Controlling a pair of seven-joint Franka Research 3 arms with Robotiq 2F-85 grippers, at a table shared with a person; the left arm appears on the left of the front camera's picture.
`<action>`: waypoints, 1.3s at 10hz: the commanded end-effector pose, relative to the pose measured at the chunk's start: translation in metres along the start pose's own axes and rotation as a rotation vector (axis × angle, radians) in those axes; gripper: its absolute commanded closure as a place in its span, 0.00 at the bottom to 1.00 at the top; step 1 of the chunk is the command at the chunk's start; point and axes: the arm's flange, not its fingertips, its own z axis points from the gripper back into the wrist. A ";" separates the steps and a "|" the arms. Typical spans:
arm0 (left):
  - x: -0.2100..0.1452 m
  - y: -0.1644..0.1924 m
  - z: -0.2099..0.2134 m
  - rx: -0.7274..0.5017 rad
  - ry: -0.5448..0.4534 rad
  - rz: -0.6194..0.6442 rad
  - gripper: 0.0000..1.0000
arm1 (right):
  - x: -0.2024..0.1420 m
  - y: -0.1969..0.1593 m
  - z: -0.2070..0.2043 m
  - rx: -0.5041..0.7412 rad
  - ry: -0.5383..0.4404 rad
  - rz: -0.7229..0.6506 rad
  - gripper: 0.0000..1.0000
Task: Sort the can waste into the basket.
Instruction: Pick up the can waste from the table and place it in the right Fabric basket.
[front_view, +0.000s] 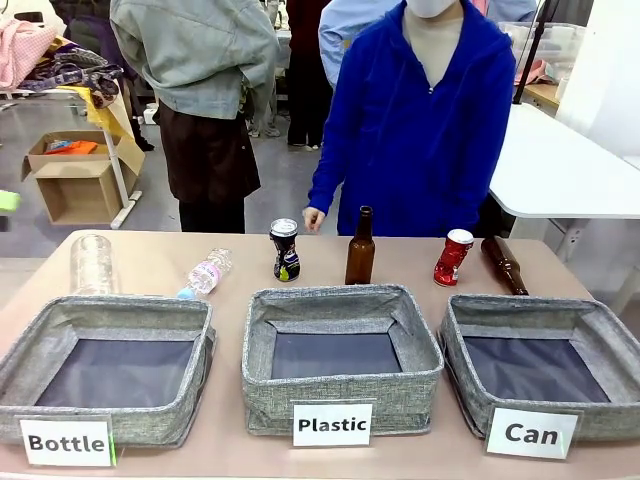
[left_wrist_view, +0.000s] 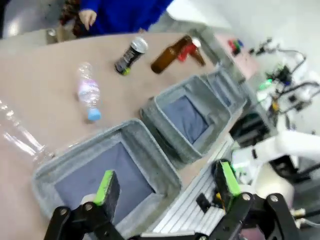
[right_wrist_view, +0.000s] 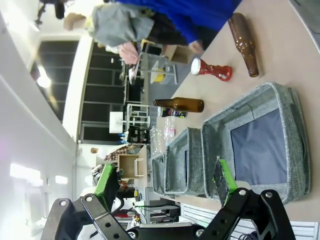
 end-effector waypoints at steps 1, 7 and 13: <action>0.024 0.018 -0.046 -0.056 0.124 -0.114 0.00 | 0.003 0.000 0.000 0.024 -0.011 0.028 0.00; 0.078 0.057 -0.147 -0.161 0.145 -0.119 0.00 | 0.003 0.000 0.000 0.024 -0.011 0.028 0.00; -0.053 0.041 0.139 -0.015 -0.255 -0.067 0.00 | 0.003 0.000 0.000 0.024 -0.011 0.028 0.00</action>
